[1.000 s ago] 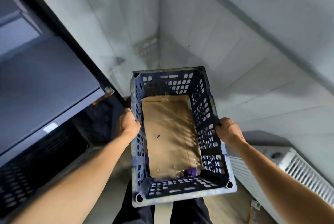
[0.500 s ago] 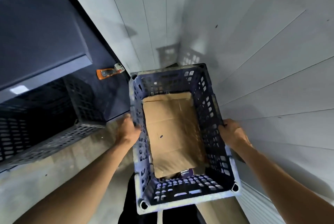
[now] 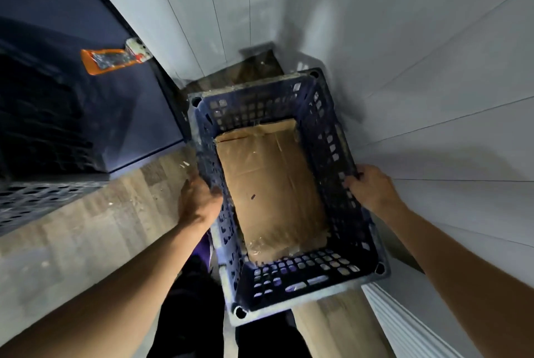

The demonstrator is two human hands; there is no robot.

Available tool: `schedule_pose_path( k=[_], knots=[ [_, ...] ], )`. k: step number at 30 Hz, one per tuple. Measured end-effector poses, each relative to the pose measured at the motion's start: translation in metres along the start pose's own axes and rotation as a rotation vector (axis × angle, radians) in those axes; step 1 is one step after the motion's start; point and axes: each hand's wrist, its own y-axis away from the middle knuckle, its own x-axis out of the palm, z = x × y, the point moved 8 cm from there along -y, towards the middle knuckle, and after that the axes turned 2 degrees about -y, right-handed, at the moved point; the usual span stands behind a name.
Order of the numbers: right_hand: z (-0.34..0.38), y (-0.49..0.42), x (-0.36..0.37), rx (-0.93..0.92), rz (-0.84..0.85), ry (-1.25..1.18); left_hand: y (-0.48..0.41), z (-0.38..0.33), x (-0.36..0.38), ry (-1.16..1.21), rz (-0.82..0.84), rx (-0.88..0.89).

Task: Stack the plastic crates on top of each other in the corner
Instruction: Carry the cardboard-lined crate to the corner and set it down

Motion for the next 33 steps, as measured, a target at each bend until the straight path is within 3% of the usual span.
schedule_pose_path(
  k=[7, 13, 18, 22, 33],
  knots=[
    [-0.009, -0.045, 0.019, -0.035, 0.053, -0.026, -0.029, 0.001, 0.067, -0.030, 0.184, -0.074],
    [-0.026, -0.053, 0.058, -0.062, 0.139, 0.186, -0.027, 0.011, 0.100, 0.054, 0.256, -0.143],
    [-0.029, -0.036, 0.074, -0.060, 0.122, 0.271, -0.021, 0.005, 0.096, -0.003, 0.315, -0.095],
    [-0.028, -0.018, 0.078, -0.050, 0.152, 0.225, -0.007, -0.005, 0.090, -0.200, 0.321, -0.034],
    [-0.032, 0.055, 0.057, -0.002, 0.175, 0.177, 0.032, -0.059, 0.080, -0.361, 0.423, 0.171]
  ],
)
